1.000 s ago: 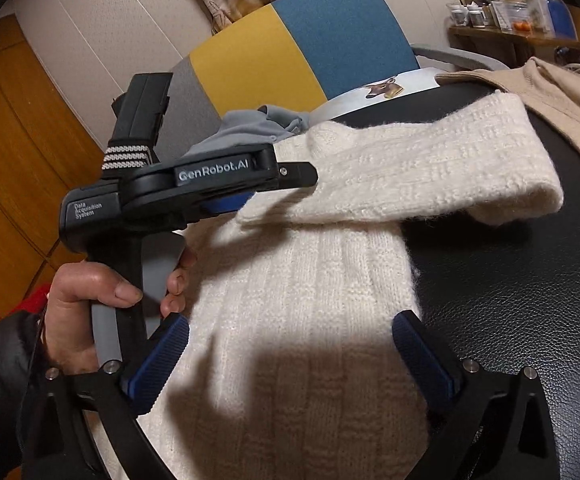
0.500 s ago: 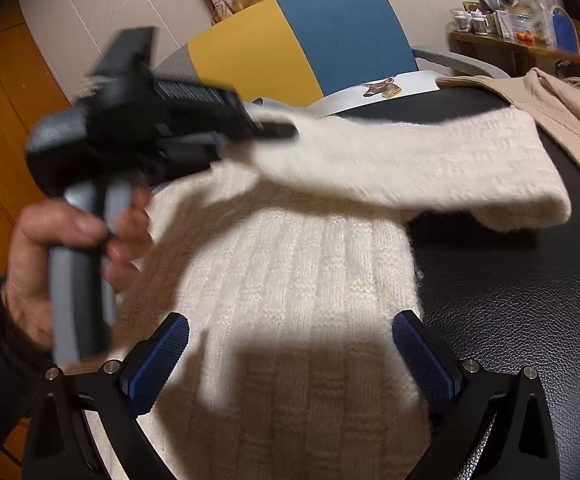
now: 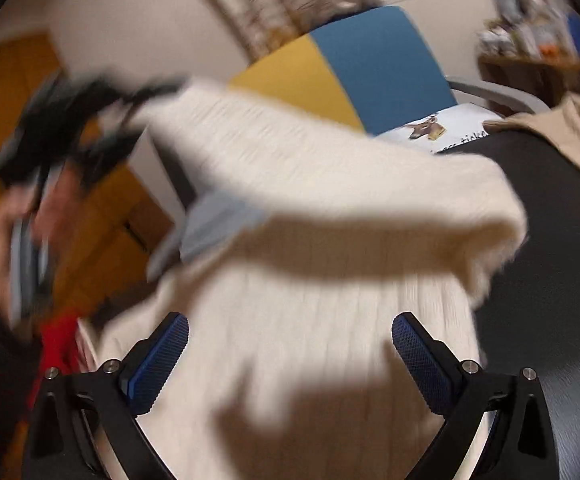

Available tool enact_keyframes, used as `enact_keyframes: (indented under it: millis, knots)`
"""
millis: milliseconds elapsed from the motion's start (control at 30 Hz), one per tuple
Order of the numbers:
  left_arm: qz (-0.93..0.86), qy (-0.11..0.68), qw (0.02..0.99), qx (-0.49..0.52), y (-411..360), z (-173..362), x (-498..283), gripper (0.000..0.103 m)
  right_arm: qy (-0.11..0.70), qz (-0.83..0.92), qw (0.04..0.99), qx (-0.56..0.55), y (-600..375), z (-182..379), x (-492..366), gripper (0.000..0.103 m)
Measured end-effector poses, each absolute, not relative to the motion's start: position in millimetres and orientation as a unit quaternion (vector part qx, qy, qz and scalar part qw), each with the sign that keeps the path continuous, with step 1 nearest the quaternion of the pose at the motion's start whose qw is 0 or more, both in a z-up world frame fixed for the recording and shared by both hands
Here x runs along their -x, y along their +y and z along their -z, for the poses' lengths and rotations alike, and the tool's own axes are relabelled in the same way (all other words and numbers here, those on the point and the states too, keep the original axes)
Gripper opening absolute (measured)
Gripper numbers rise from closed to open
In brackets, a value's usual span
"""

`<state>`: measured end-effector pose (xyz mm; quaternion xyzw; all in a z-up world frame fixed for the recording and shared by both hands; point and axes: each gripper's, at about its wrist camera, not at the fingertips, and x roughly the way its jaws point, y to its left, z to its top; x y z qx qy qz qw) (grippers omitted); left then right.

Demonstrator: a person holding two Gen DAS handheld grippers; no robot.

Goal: Fold clothes

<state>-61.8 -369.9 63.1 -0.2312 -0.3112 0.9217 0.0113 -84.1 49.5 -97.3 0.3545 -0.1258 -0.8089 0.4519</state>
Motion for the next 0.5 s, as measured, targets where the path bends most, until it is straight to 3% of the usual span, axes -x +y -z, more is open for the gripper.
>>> enact_keyframes:
  millis: [267,500]
  knots:
    - [-0.918,-0.326,-0.03,0.225,-406.7,-44.9,16.9,0.008,-0.205,0.819,0.397,-0.36,53.8,111.4,134.4,0.103]
    - [-0.891,-0.371,-0.097,0.243,-443.8,21.0,-33.5,0.008,-0.259,0.801,0.369,-0.393,68.5,131.5,154.0,0.103]
